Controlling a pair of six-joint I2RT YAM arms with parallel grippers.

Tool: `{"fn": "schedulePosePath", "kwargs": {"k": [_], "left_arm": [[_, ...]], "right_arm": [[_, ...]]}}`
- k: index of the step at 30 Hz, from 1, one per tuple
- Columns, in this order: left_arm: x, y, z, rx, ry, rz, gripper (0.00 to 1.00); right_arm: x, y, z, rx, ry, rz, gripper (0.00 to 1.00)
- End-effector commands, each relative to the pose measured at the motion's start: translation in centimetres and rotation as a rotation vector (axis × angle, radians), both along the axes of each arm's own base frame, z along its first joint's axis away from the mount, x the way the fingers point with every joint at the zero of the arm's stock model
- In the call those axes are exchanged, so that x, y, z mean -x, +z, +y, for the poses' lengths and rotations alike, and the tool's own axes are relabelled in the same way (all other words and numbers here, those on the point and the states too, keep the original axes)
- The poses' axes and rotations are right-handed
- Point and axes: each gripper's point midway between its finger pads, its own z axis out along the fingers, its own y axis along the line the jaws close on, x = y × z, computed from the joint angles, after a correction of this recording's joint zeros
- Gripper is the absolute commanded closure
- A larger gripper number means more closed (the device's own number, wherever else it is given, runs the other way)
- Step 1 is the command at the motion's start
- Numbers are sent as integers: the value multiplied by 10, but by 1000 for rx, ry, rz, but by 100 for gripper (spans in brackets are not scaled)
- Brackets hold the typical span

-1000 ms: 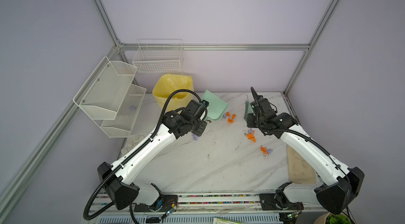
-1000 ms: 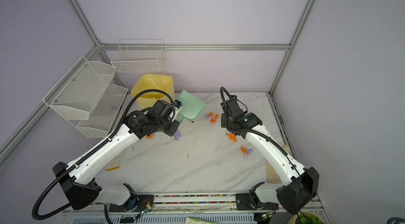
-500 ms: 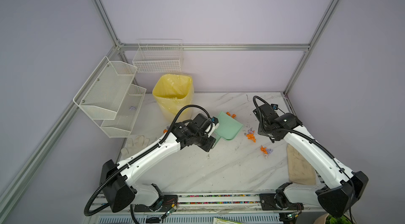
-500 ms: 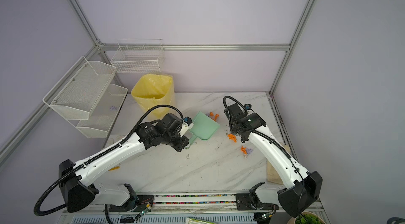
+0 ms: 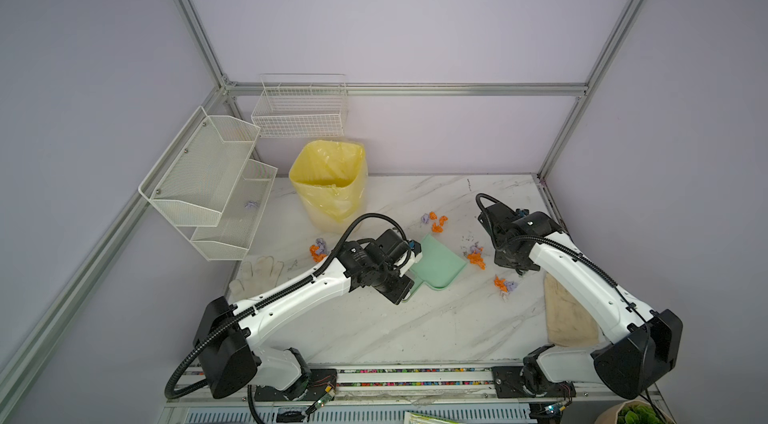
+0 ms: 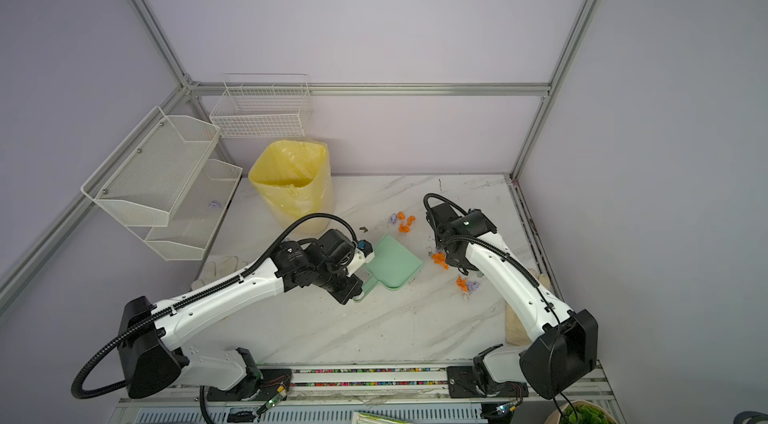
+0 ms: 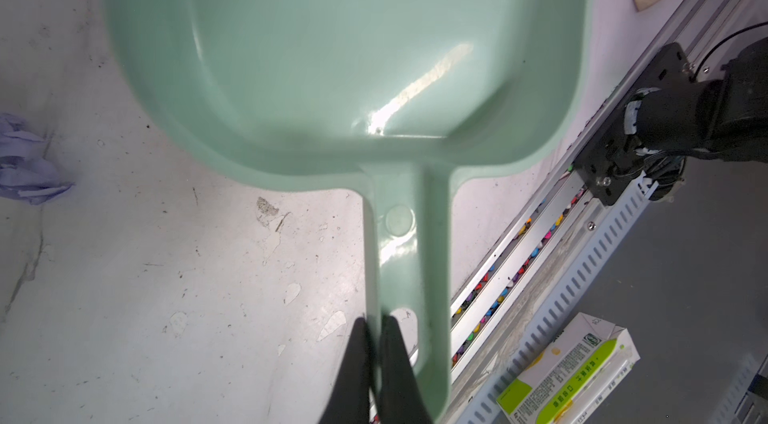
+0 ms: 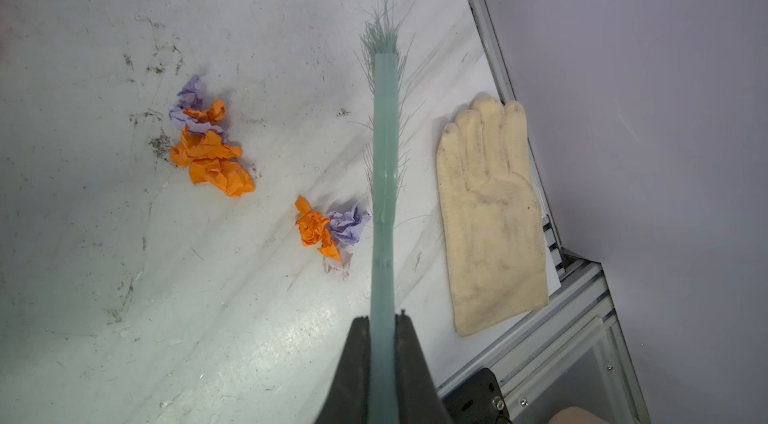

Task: Sweep away the paper scraps from the table
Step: 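Bring the empty dustpan back down to the table with the left gripper, then set the dustpan flat near remaining scraps while the right gripper lowers the brush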

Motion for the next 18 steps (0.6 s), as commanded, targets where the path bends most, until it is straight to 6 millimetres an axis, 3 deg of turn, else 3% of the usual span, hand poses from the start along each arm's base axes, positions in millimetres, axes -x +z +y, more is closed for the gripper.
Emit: {"fn": "schedulePosePath", "kwargs": {"k": [1, 10, 15, 18], "left_arm": [[5, -16, 0, -63, -59, 23, 100], [19, -35, -6, -115, -104, 68, 100], [20, -40, -11, -147, -120, 48, 100], [22, -42, -18, -161, -141, 39, 100]], "right_arm": [[9, -6, -9, 55, 16, 63, 100], [20, -37, 11, -48, 87, 174, 100], [18, -28, 7, -26, 81, 161, 100], [22, -35, 12, -52, 101, 189, 100]]}}
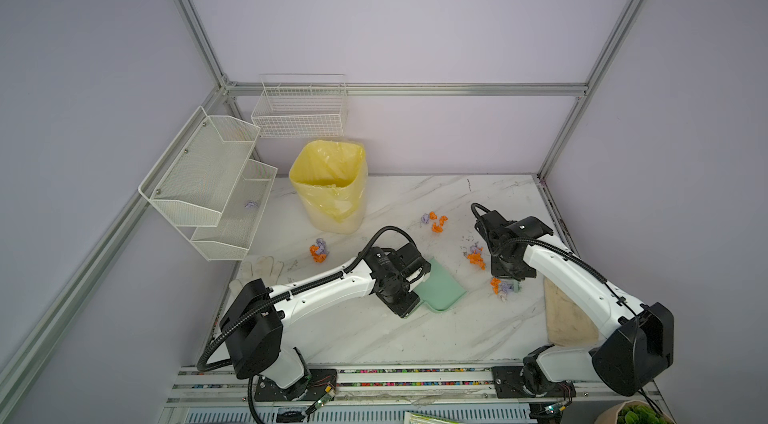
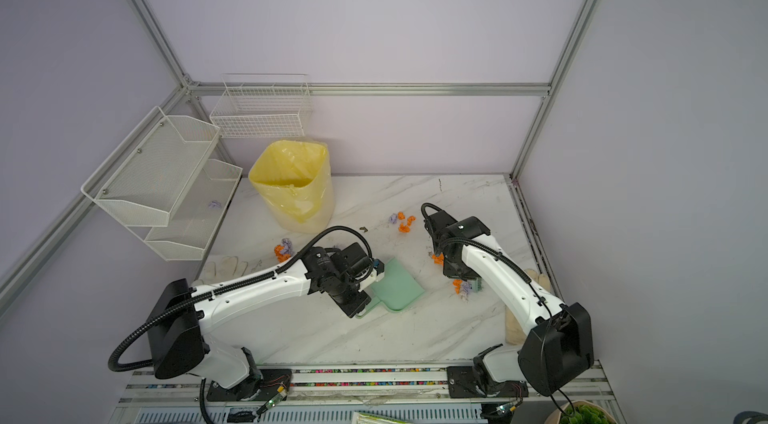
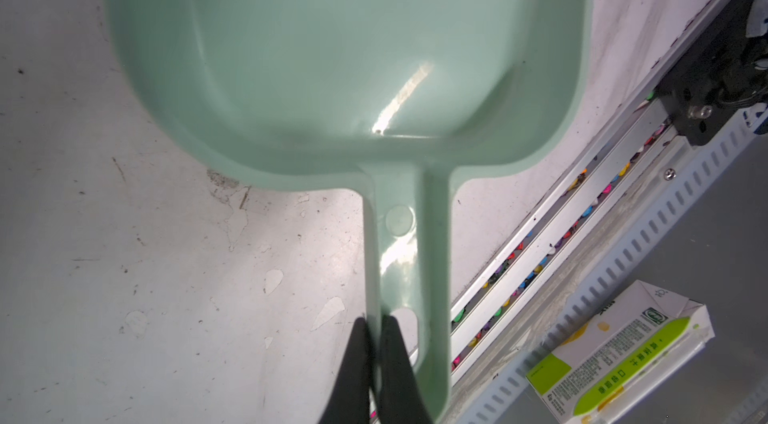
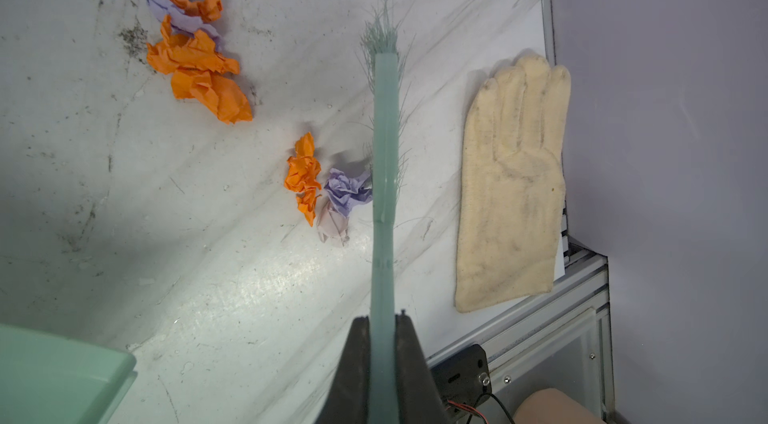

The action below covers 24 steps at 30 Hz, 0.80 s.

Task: Sweep away the paper scraps from the table
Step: 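Set the dustpan flat near remaining scraps while the right gripper lowers the brush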

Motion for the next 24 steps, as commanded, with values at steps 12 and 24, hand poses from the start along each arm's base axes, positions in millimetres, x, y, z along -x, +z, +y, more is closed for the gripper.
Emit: {"fn": "schedulePosePath", "kwargs": {"k": [12, 24], "left_arm": [[2, -11, -20, 1, -84, 17, 100], [2, -21, -30, -11, -116, 49, 100]], "right_arm": [[15, -12, 18, -89, 79, 76, 100], [25, -15, 37, -137, 151, 113, 100]]}}
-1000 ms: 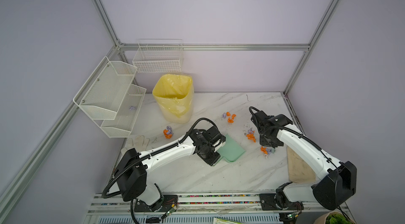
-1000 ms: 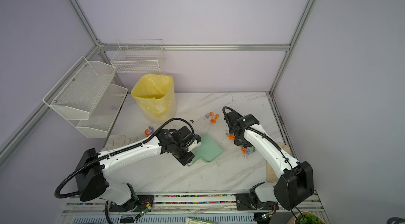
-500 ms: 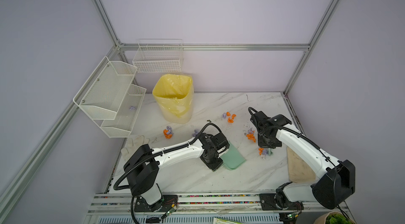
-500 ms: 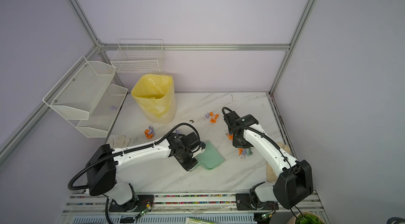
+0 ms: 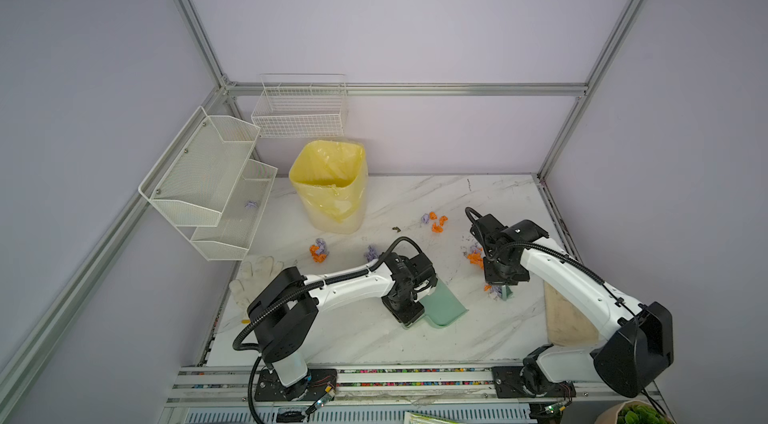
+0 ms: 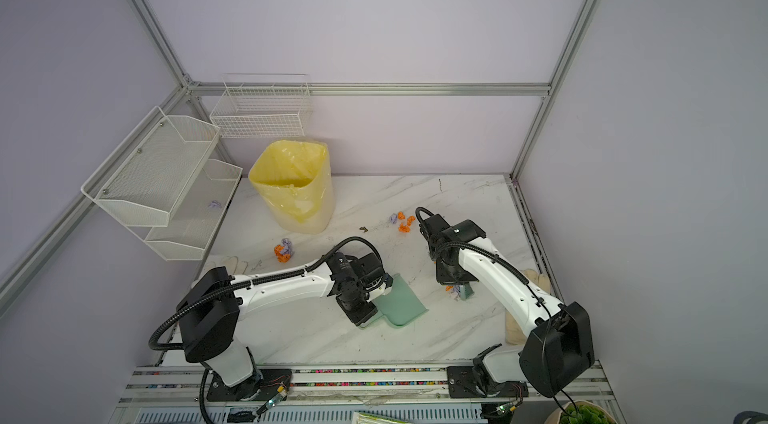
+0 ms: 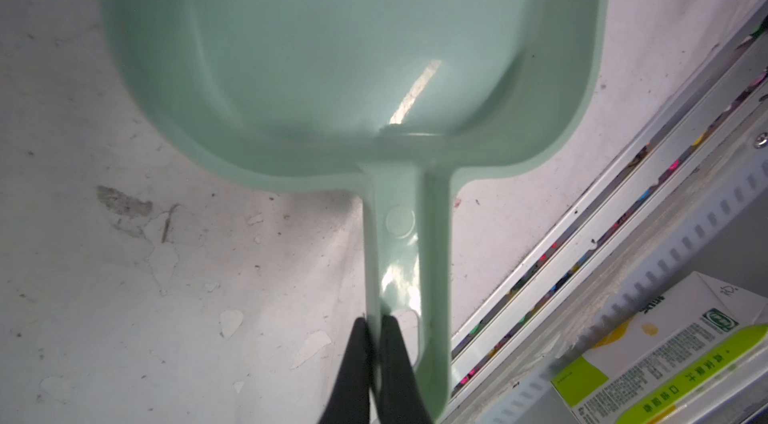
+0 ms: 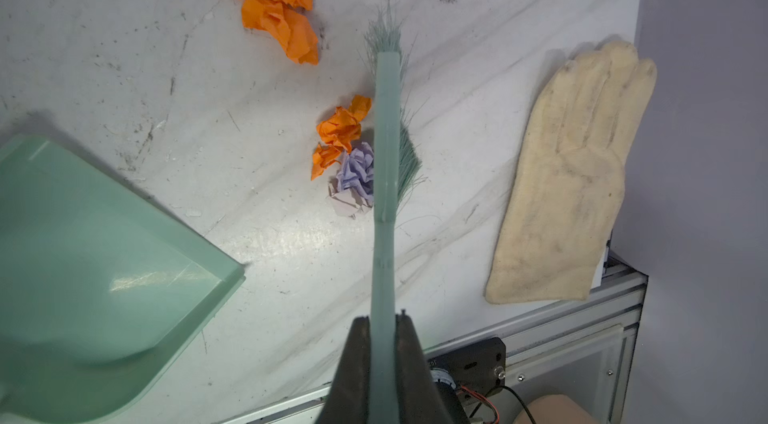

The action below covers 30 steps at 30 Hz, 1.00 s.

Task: Sweep away the paper scraps from the table
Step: 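Set the dustpan flat near remaining scraps while the right gripper lowers the brush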

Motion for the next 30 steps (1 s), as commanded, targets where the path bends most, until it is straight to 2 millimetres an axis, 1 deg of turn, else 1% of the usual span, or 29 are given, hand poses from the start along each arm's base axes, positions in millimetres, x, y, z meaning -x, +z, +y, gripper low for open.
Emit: {"fn": "schedulePosePath", "kwargs": {"k": [1, 6, 11, 15, 19, 22, 24, 27, 30], "left_arm": [[-12, 21, -23, 80, -36, -37, 100], [-17, 20, -28, 67, -68, -45, 100], [-32, 24, -28, 16, -84, -103, 100], [-33, 27, -32, 12, -107, -99, 100], [-31, 25, -32, 3, -127, -83, 100], [-26, 24, -32, 9, -140, -49, 100], [-21, 25, -34, 22, -146, -26, 100], [-15, 27, -37, 44, -152, 8, 100], [-15, 28, -39, 46, -146, 15, 100]], "right_arm": [[11, -1, 7, -37, 26, 28, 100], [13, -1, 12, -66, 46, 30, 100], [14, -3, 17, -92, 60, 42, 100], [15, -2, 24, -122, 81, 52, 100], [16, 2, 29, -143, 93, 51, 100], [15, 7, 40, -199, 106, 41, 100], [13, 10, 48, -232, 117, 27, 100], [7, 18, 54, -244, 139, -5, 100], [9, 17, 59, -255, 158, 14, 100]]}}
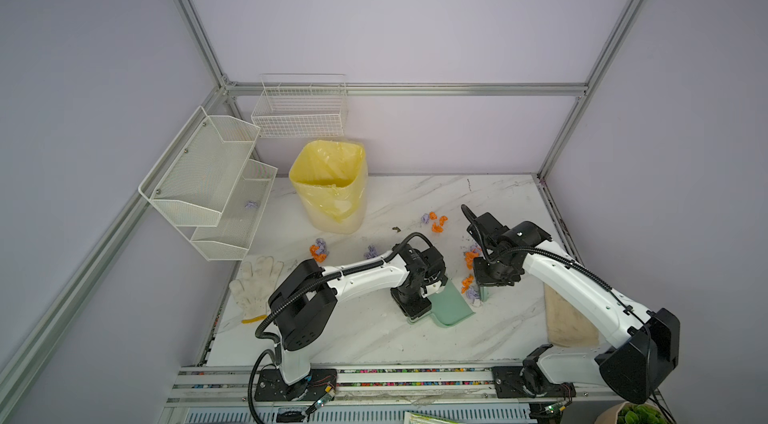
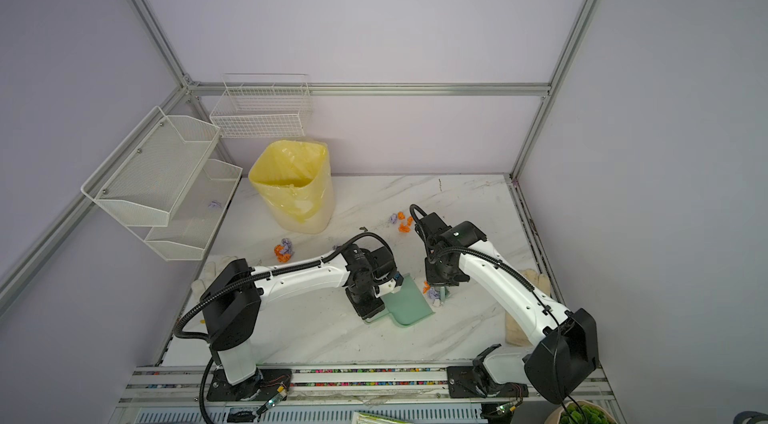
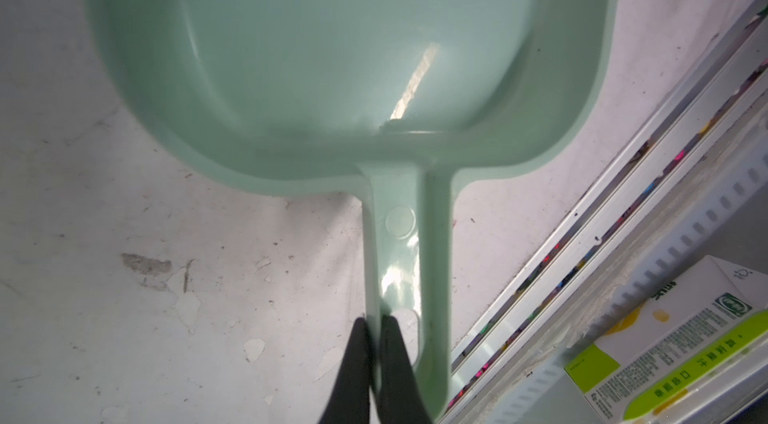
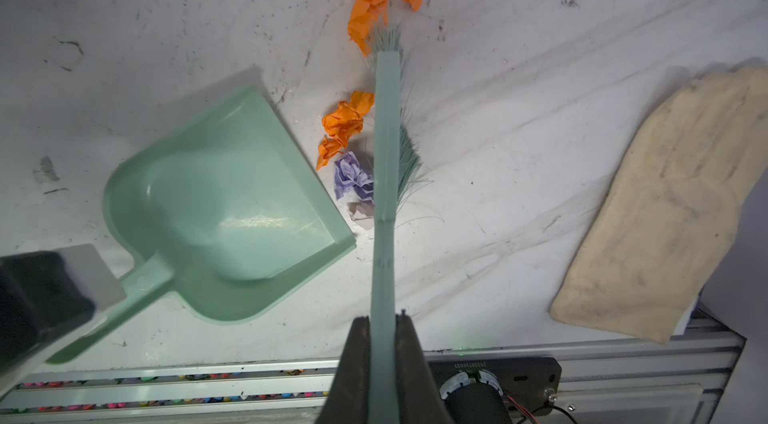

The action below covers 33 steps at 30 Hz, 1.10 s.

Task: Sweep away the paper scraps from the table
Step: 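Set the dustpan flat near remaining scraps while the right gripper lowers the brush, then sweep lavender and orange scraps into the dustpan with the right gripper's brush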

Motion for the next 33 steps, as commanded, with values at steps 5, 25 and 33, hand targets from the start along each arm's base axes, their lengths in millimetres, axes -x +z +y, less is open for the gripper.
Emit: {"fn": "schedulePosePath", "kwargs": {"k": [5, 25, 33], "left_arm": [[-5, 24, -22, 83, -22, 2, 100], [-9, 12, -16, 55, 16, 24, 100], [-10, 14, -16, 61, 26, 19, 100]], "right_arm": [[10, 0, 31, -73, 84, 26, 100], [21, 40, 77, -230, 112, -54, 100], [22, 60, 42, -147, -31, -127, 100]]}}
